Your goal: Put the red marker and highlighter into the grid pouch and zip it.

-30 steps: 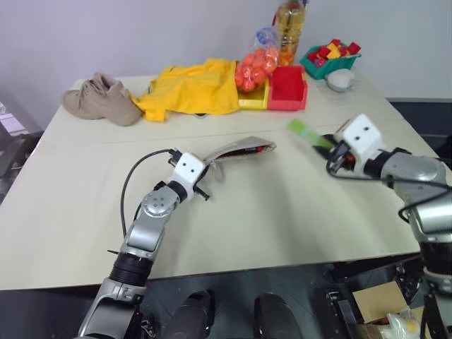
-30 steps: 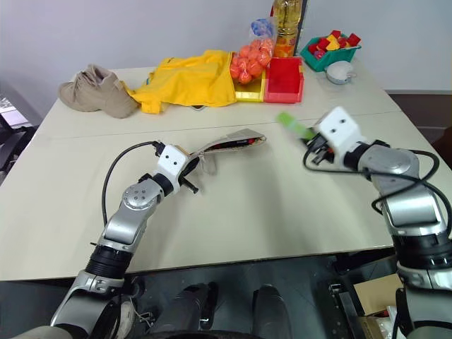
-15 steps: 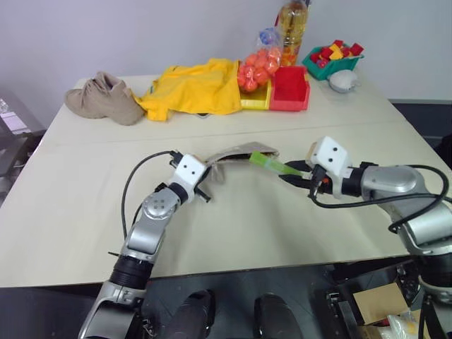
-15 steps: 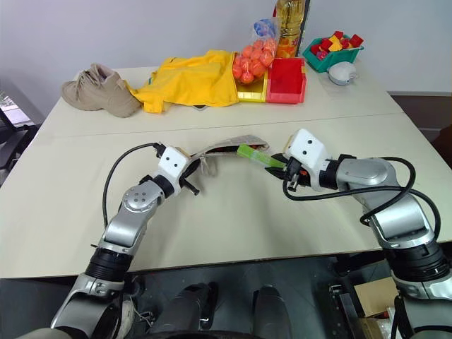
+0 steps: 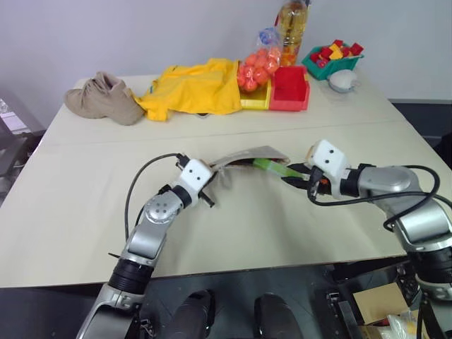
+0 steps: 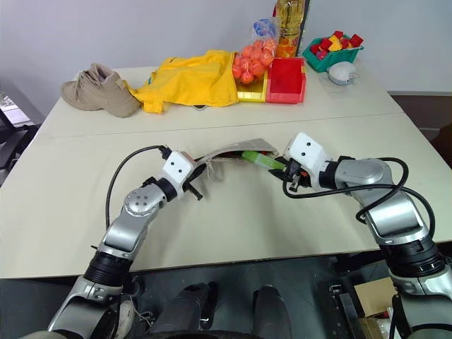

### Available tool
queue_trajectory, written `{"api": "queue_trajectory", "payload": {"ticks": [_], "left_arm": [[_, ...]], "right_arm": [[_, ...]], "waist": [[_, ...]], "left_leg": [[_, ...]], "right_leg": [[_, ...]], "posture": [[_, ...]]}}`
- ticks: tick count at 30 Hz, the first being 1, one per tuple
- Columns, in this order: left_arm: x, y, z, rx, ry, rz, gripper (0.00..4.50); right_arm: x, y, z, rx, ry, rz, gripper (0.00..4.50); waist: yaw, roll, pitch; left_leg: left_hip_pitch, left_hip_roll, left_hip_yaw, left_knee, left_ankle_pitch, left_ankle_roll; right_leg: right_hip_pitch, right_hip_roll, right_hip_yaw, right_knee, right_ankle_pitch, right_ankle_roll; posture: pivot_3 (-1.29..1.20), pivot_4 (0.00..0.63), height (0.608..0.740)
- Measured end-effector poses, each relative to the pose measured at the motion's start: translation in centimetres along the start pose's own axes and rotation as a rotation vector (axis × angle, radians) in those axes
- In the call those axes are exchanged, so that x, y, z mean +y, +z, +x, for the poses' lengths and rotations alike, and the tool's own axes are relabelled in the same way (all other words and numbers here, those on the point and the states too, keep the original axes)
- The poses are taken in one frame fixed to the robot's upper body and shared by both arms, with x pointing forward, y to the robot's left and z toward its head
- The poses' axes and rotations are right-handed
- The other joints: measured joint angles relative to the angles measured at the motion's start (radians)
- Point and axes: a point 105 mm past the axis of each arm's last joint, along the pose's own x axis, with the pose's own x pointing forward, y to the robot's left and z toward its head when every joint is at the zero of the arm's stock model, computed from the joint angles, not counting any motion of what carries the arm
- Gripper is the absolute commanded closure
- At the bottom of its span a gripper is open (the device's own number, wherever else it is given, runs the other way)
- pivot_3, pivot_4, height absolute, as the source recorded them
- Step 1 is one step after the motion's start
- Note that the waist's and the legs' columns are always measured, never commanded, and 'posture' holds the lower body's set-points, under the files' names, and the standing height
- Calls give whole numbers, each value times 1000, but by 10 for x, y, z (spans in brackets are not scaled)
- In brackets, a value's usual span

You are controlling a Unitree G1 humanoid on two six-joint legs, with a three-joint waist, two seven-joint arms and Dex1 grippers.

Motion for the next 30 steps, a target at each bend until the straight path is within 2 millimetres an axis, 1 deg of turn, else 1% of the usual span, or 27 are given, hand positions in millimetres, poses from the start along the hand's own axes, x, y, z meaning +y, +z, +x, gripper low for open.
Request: {"api": "queue_trajectory", "payload": {"ticks": [2, 6, 9, 11, 13, 14, 16, 17, 18, 20, 21, 22, 23, 24, 25, 26, 28, 29, 30], "left_arm": [[-6, 2, 0, -14, -41, 20, 4500], [-14, 6, 0, -40, -96, 39, 4500], [-15, 7, -1, -44, -112, 44, 4500], [-15, 7, -1, -43, -118, 44, 4500], [-14, 6, -1, -38, -119, 41, 4500], [-14, 6, -1, -33, -118, 28, 4500], [-15, 4, 0, -24, -116, -18, 4500], [-14, 4, 0, -23, -111, -42, 4500], [-12, 5, 1, -24, -101, -73, 4500], [-6, 7, 4, -24, -74, -145, 4500], [-3, 10, 7, -21, -61, -186, 4500], [-1, 12, 10, -21, -52, -212, 4500], [1, 16, 14, -20, -47, -249, 4500], [2, 18, 16, -19, -42, -260, 4500], [2, 20, 19, -18, -41, -292, 4500], [3, 22, 22, -15, -41, -323, 4500], [5, 26, 26, -18, -31, -374, 4500], [4, 28, 28, -17, -30, -399, 4500], [5, 30, 30, -19, -29, -414, 4500]], "right_arm": [[3, 2, 1, 37, 19, -81, 3647], [10, 21, 8, 43, 53, -249, 3647], [11, 28, 12, 43, 53, -307, 3647], [11, 31, 14, 39, 51, -315, 2614], [12, 33, 16, 29, 50, -315, 1734], [12, 34, 16, 24, 50, -315, 1152], [10, 37, 15, 8, 39, -308, 174], [8, 39, 13, -4, 31, -299, 75], [6, 42, 11, -28, 23, -274, 75], [-1, 55, 2, -118, 1, -179, 75], [-7, 68, -6, -206, -11, -95, 75], [-12, 77, -15, -261, -22, -51, 75], [-16, 88, -28, -320, -29, -11, 75], [-16, 91, -34, -339, -31, -1, 75], [-13, 93, -41, -352, -16, 16, 75], [-5, 89, -43, -352, 14, 43, 75], [16, 76, -34, -329, 102, 125, 75], [25, 70, -26, -323, 128, 181, 75], [31, 66, -18, -325, 137, 223, 75]], "waist": [[0, 0, 0], [-3, 0, 0], [-2, 0, 0], [1, 0, 0], [2, 0, 0], [1, 0, 0], [1, 0, 0], [1, 0, 0], [0, 0, 0], [1, 0, 0], [2, -1, 1], [2, -1, 1], [6, -1, 1], [8, -2, 1], [13, -2, 1], [18, -2, 0], [20, -3, 1], [18, -3, 1], [16, -3, 1]], "left_leg": [[0, 0, 0, 0, 0, 0], [0, 0, 0, 0, 0, 0], [0, 0, 0, 0, 0, 0], [0, 0, 0, 0, 0, 0], [0, 0, 0, 0, 0, 0], [0, 0, 0, 0, 0, 0], [0, 0, 0, 0, 0, 0], [0, 0, 0, 0, 0, 0], [0, 0, 0, 0, 0, 0], [0, 0, -1, 0, 0, 0], [0, 0, -1, 0, 0, 0], [0, 0, -1, 0, 0, 0], [0, 0, -1, 0, 0, 0], [0, 0, -1, 1, 0, 0], [0, 0, -1, 0, 0, 0], [0, 0, -1, 0, 0, 1], [0, 0, -1, 1, 0, 1], [0, 0, -1, 1, 0, 1], [0, 0, 0, 1, 0, 1]], "right_leg": [[0, 0, 0, 0, 0, 0], [0, 0, 0, 0, 0, 0], [0, 0, 0, 0, 0, 0], [0, 0, 0, 0, 0, 0], [0, 0, 0, 0, 0, 0], [0, 0, 0, 0, 0, 0], [0, 0, 0, 0, 0, 0], [0, 0, 0, 0, 0, 0], [0, 0, 0, 0, 0, 0], [0, 0, 0, 0, 0, 0], [0, 0, 0, 0, 0, 0], [0, 0, 0, 0, 0, 0], [1, 0, -1, 0, 0, 0], [1, 0, -1, -1, 0, 0], [1, 0, -1, -1, 0, 0], [1, 0, -1, -1, 0, 0], [1, 0, -1, -2, 0, 0], [1, 0, 0, -1, 0, 0], [0, 0, 0, -1, 0, 0]], "posture": [[0, 150, 740], [0, 150, 740], [0, 150, 740], [0, 150, 740], [0, 150, 740], [0, 150, 740], [0, 150, 740], [0, 150, 740], [0, 150, 740], [0, 150, 740], [0, 150, 740], [0, 150, 740], [0, 150, 740], [0, 150, 740], [0, 150, 740], [0, 150, 740], [0, 150, 740], [0, 150, 740], [0, 150, 740]]}}
